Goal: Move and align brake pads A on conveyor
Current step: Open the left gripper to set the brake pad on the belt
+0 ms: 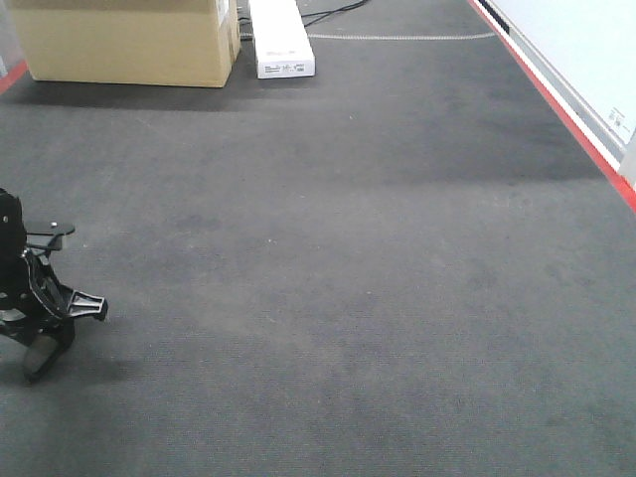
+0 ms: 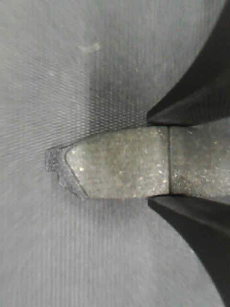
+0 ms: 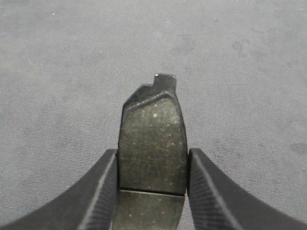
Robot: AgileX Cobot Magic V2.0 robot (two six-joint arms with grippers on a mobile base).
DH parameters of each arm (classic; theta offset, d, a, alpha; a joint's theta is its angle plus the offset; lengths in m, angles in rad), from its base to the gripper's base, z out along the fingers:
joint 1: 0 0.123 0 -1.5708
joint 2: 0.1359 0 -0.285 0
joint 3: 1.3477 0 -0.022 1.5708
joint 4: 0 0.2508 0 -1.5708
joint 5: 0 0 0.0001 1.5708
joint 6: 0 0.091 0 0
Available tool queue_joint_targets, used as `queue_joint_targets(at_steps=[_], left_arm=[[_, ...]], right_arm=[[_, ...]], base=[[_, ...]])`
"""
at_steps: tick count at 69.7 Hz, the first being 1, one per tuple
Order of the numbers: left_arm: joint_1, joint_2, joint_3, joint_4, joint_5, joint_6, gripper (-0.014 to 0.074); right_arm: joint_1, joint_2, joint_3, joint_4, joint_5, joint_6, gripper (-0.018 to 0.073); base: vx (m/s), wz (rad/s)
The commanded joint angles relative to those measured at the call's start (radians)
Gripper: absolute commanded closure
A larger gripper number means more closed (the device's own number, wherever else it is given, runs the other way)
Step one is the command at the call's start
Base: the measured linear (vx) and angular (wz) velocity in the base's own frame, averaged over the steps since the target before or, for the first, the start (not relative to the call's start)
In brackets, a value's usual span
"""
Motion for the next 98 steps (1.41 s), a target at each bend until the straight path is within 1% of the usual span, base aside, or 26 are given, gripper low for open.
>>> queue_joint_targets(at_steps=[1,7,14,25,26,32,36,40,45,54,61,65,67,74,83,93,98], left_arm=[[-0.001,-0.049,-0.027,0.003,-0.022,0.008,0.0585],[-0.001,-0.051,-0.030,0.003,-0.020,0.008,0.0546],[-0.001,-0.052,-0.030,-0.007,-0.017,0.008,0.0454],[-0.001,-0.053,-0.030,-0.005,-0.002,0.019,0.0219],[-0.001,-0.054,-0.030,-0.005,-0.001,0.022,0.0181],[-0.001,-0.065,-0.030,-0.003,0.000,0.027,0.0045],[-0.001,-0.082,-0.030,-0.006,0.002,0.027,-0.0021],[-0.002,-0.106,-0.030,-0.007,-0.002,0.029,-0.0055],[-0.003,-0.143,-0.030,-0.007,0.001,0.034,-0.0064],[-0.004,-0.234,-0.030,-0.007,0.034,0.057,-0.0037],[-0.004,-0.319,-0.030,-0.042,0.051,0.063,-0.0002],[-0.006,-0.379,-0.030,-0.069,0.059,0.063,0.0019],[-0.009,-0.420,-0.030,-0.085,0.066,0.076,0.0027],[-0.026,-0.536,-0.030,-0.085,0.090,0.083,0.0046],[-0.044,-0.696,-0.030,-0.085,0.103,0.083,0.0049],[-0.044,-0.868,-0.018,-0.092,0.108,0.078,0.0049],[-0.044,-0.949,0.012,-0.096,0.092,0.077,0.0049]], right_arm=[[-0.001,0.005,-0.029,0.009,-0.078,-0.008,0.0563],[-0.001,0.005,-0.029,0.009,-0.078,-0.008,0.0563],[-0.001,0.005,-0.029,0.009,-0.078,-0.008,0.0563],[-0.001,0.005,-0.029,0.009,-0.078,-0.008,0.0563],[-0.001,0.005,-0.029,0.009,-0.078,-0.008,0.0563],[-0.001,0.005,-0.029,0.009,-0.078,-0.008,0.0563],[-0.001,0.005,-0.029,0.009,-0.078,-0.008,0.0563],[-0.001,0.005,-0.029,0.009,-0.078,-0.008,0.0563],[-0.001,0.005,-0.029,0.009,-0.078,-0.008,0.0563],[-0.001,0.005,-0.029,0.009,-0.078,-0.008,0.0563],[-0.001,0.005,-0.029,0.009,-0.078,-0.008,0.0563],[-0.001,0.005,-0.029,0.009,-0.078,-0.008,0.0563],[-0.001,0.005,-0.029,0.009,-0.078,-0.008,0.0563],[-0.001,0.005,-0.029,0.009,-0.078,-0.008,0.0563],[-0.001,0.005,-0.029,0.009,-0.078,-0.008,0.0563],[-0.001,0.005,-0.029,0.009,-0.078,-0.008,0.0563],[-0.001,0.005,-0.029,0.009,-0.078,-0.008,0.0563]], base=[[0.00,0.00],[0.00,0.00],[0.00,0.00],[0.00,0.00],[0.00,0.00],[0.00,0.00],[0.00,0.00],[0.00,0.00],[0.00,0.00],[0.00,0.00],[0.00,0.00],[0.00,0.00],[0.00,0.00],[0.00,0.00],[0.00,0.00],[0.00,0.00],[0.00,0.00]])
